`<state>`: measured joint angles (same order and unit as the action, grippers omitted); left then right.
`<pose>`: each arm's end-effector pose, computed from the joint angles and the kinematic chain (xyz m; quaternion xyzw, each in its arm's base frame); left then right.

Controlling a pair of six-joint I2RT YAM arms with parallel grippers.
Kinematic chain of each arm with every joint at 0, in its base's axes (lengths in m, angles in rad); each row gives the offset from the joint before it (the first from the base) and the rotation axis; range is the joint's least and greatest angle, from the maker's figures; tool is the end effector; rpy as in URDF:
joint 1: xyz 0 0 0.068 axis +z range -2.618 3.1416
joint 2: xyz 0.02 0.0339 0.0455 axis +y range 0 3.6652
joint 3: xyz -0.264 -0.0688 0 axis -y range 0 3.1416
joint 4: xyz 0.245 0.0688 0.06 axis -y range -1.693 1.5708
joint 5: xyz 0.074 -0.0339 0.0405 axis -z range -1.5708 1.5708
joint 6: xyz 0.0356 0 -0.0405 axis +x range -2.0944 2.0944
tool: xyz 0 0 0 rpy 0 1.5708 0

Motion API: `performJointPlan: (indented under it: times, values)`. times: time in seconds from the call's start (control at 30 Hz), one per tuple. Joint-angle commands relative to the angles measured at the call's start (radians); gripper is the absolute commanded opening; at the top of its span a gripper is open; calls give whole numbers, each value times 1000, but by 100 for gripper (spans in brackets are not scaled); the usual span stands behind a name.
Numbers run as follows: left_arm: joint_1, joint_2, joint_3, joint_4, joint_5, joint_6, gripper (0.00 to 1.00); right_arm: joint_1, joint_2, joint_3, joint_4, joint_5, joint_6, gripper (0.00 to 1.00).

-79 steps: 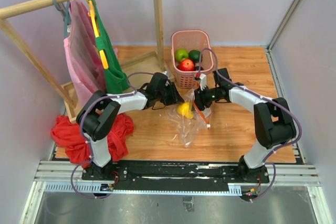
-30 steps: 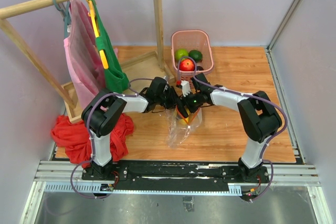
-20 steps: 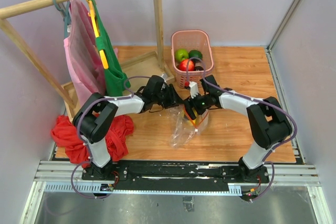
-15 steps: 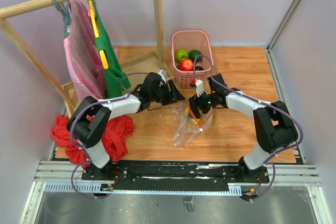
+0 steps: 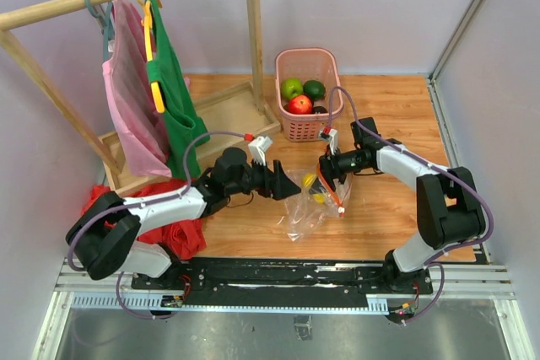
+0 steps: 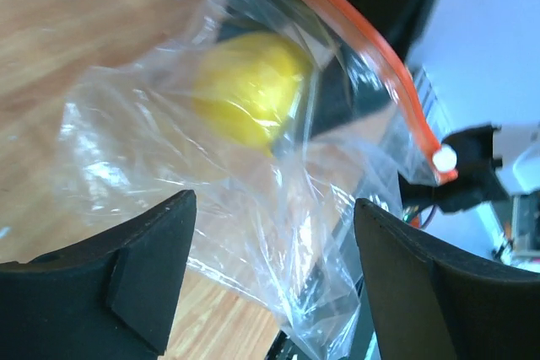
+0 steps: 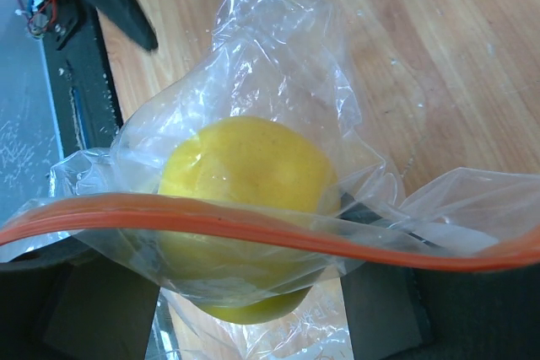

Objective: Open the zip-top bag and remove the fake food
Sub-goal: Pick up the fake fruit from the zipper food storage bag.

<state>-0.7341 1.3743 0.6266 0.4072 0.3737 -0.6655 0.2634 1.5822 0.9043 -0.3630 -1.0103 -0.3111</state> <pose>0.2065 -0.2039 0.2140 0.1347 0.7983 -0.4813 0.3361 0.2803 0.1068 0.1904 -0.3608 0.7741 0.4615 0.2402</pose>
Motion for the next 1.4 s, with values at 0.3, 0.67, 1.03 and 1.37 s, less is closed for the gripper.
performJointPlan:
  times: [0.3, 0.67, 1.03, 1.37]
  values:
    - [-195, 167, 142, -72, -283, 260, 79, -9, -25, 8, -21, -94, -25, 19]
    - [-188, 143, 120, -146, -339, 235, 0, -13, -73, -21, -28, -36, -65, 18]
    - [-109, 73, -14, -138, -324, 112, 0, -19, -108, -31, -78, -68, -153, 17]
    - [-87, 98, -51, -107, -248, 77, 0, -67, -132, -26, -62, -66, -115, 17]
